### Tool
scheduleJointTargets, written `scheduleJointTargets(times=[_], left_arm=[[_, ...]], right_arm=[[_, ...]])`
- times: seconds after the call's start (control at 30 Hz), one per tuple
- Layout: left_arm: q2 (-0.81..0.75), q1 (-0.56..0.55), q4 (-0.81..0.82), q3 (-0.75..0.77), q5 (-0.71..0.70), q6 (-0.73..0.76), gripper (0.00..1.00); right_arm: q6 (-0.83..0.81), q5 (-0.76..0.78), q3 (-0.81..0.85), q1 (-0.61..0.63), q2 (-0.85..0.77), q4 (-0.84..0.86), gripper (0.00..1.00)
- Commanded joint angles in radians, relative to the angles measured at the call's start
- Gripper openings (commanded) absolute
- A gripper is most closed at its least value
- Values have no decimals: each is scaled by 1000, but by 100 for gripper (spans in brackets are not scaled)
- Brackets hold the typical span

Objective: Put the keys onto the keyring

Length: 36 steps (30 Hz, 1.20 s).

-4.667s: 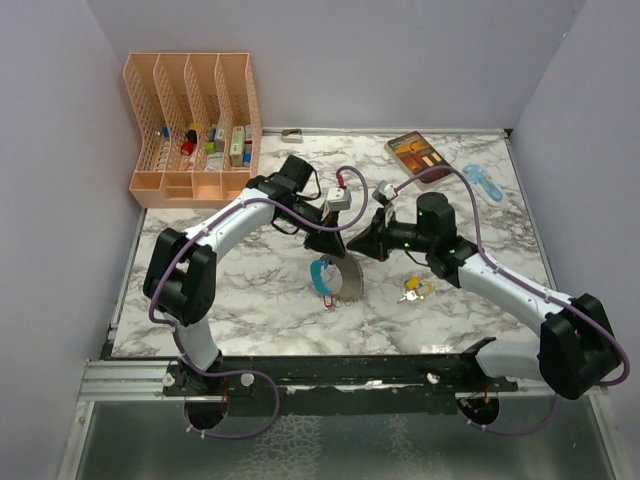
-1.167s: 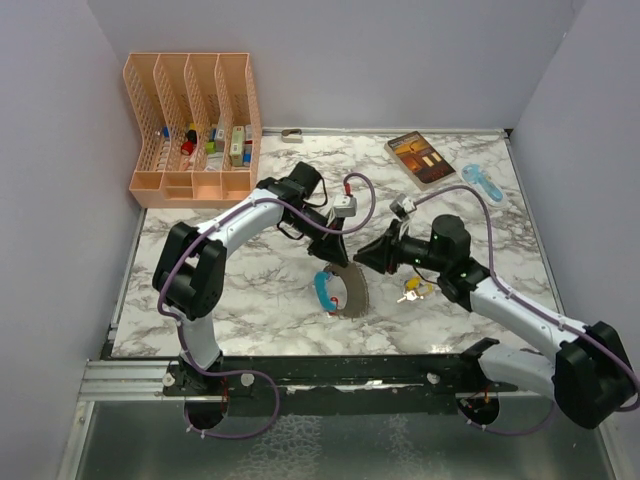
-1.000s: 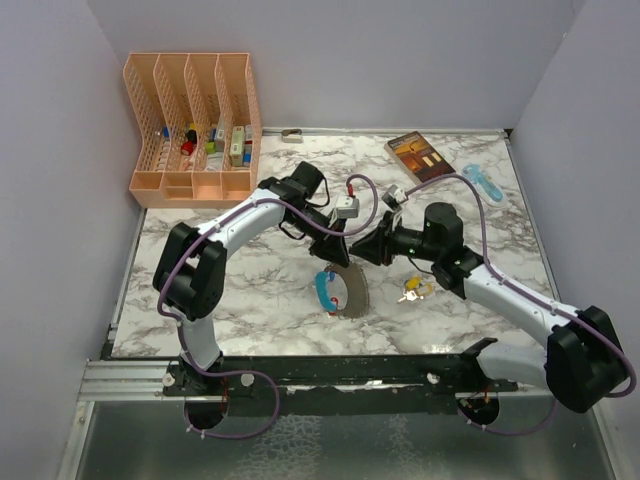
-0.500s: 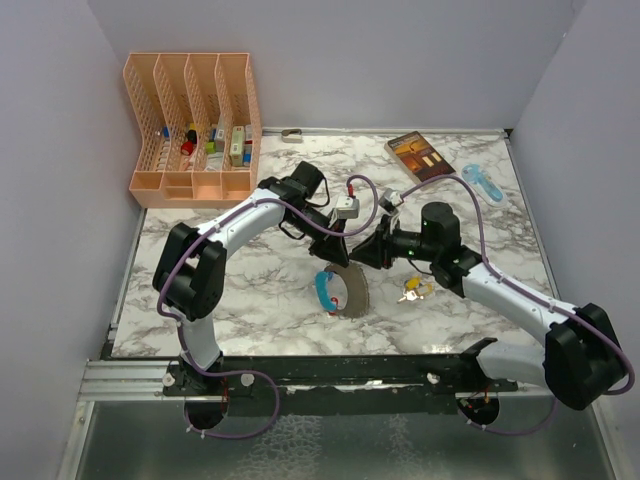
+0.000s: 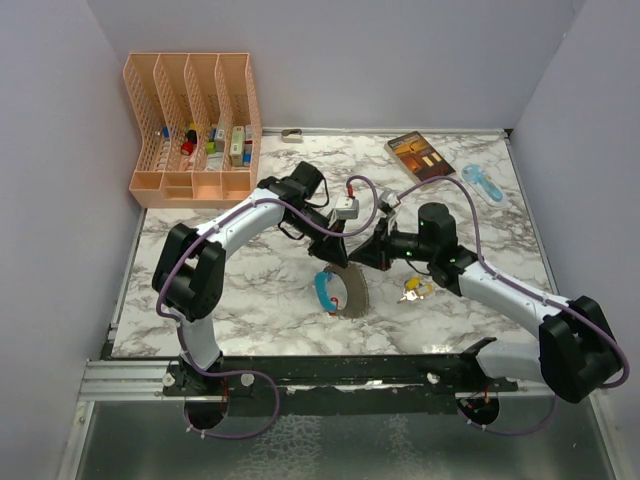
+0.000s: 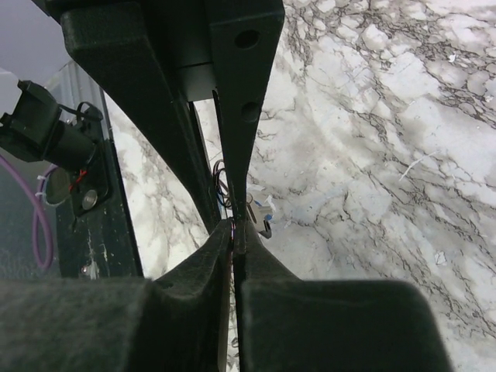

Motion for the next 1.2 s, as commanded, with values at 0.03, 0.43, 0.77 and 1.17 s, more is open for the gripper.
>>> scheduleJointTargets(times=[0.03, 0.43, 0.77, 1.17], left_arm=[[-19, -10, -6, 23, -24, 21, 0], [21, -10, -36, 31, 11, 29, 12], [32, -10, -39, 36, 33, 16, 18], [40, -14, -32, 31, 39, 10, 19]], right_arm=[[12, -26, -26, -1, -2, 48, 1], [100, 48, -141, 0, -113, 103, 1], [170, 126, -234, 8, -219, 158, 1], [209, 166, -271, 15, -261, 187, 1]])
